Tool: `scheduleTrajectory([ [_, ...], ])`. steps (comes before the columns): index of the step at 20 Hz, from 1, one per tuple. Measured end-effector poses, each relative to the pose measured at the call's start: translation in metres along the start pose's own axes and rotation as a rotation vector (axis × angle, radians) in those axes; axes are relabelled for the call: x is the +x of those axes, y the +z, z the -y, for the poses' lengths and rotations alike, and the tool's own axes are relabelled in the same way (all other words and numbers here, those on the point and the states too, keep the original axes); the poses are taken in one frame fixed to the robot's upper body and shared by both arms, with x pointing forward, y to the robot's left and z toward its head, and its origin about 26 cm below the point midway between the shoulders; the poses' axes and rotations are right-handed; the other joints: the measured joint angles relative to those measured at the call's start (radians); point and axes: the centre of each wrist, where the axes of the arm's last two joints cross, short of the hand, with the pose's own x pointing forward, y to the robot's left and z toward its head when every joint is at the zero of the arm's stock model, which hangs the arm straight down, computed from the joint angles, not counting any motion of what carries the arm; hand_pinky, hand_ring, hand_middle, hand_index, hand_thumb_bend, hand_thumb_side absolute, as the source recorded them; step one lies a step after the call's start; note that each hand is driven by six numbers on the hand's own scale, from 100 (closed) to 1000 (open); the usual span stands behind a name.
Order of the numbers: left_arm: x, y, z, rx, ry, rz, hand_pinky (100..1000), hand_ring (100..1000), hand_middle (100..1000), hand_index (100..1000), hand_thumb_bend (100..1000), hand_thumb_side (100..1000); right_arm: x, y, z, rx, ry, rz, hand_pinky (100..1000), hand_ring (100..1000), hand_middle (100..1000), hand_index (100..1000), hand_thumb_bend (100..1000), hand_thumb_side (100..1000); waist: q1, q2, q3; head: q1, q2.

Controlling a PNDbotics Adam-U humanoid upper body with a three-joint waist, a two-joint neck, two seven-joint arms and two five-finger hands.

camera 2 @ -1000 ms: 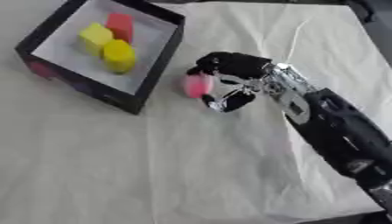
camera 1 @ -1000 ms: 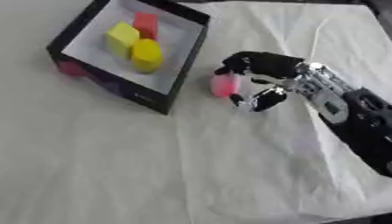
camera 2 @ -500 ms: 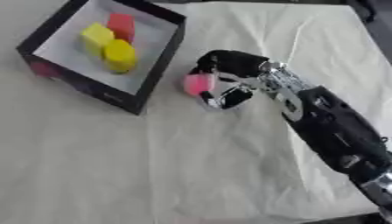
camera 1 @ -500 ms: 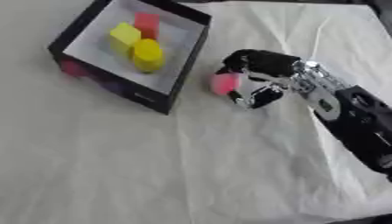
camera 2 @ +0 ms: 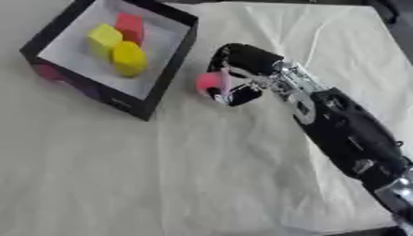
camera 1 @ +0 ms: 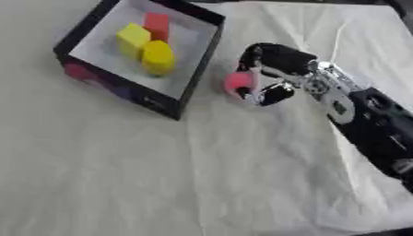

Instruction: Pick up objects on the table and place them in the box.

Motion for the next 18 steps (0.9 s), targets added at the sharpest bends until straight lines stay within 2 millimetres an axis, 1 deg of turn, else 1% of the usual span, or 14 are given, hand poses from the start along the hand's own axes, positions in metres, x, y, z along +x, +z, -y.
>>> scheduleTrajectory([
  [2,0.0,0.0,0.0,-0.004,0.0,-0.002,765,660,637,736,100,574,0.001,0.001,-0.002,-0.029,-0.007,0.012,865,748,454,631,100,358,0.0,0.0,-0.001,0.0,0.0],
  [3,0.0,0.0,0.0,-0.005,0.0,-0.002,765,660,637,736,100,586,0.001,0.001,-0.003,-0.041,-0.011,0.019,868,749,457,636,100,468,0.0,0.0,-0.002,0.0,0.0],
  [4,0.0,0.0,0.0,-0.005,0.0,-0.002,765,660,637,736,100,574,0.002,0.002,-0.005,-0.048,-0.018,0.025,870,749,457,637,100,338,0.0,0.0,-0.002,0.0,0.0],
  [5,0.0,0.0,0.0,-0.005,0.0,-0.002,765,660,637,736,100,574,0.002,0.003,-0.005,-0.052,-0.025,0.031,870,749,457,637,100,338,0.0,0.0,-0.003,0.0,0.0],
  [9,0.0,0.0,0.0,-0.007,0.0,-0.003,765,661,636,734,100,574,0.003,0.006,0.003,-0.068,-0.044,0.059,877,744,441,624,100,275,0.0,-0.001,-0.004,0.0,0.0],
  [10,0.0,0.0,0.0,-0.007,0.0,-0.004,765,662,636,734,100,574,0.004,0.006,0.007,-0.074,-0.048,0.068,878,742,438,621,100,326,0.0,-0.001,-0.005,0.0,0.0],
  [11,0.0,0.001,0.0,-0.006,0.0,-0.005,765,662,635,734,100,573,0.005,0.006,0.012,-0.081,-0.052,0.078,879,742,436,620,100,259,0.0,-0.001,-0.005,0.0,0.0],
  [12,0.0,0.001,0.0,-0.006,0.0,-0.006,765,662,636,734,100,573,0.005,0.007,0.017,-0.087,-0.055,0.086,881,741,432,617,100,241,0.0,-0.001,-0.005,0.0,0.001],
  [14,0.0,0.001,0.0,-0.005,0.0,-0.006,765,662,636,734,100,573,0.006,0.008,0.028,-0.105,-0.055,0.103,883,741,427,614,100,218,0.0,-0.001,-0.005,0.001,0.001],
  [17,0.0,0.002,0.0,-0.004,0.0,-0.006,764,662,636,734,100,573,0.008,0.006,0.051,-0.148,-0.039,0.138,883,741,427,615,100,213,0.0,-0.001,-0.006,0.001,0.002],
  [18,0.0,0.002,0.0,-0.004,0.0,-0.006,764,662,636,734,100,572,0.009,0.006,0.057,-0.157,-0.038,0.144,883,740,424,614,100,187,0.0,-0.002,-0.005,0.001,0.002],
])
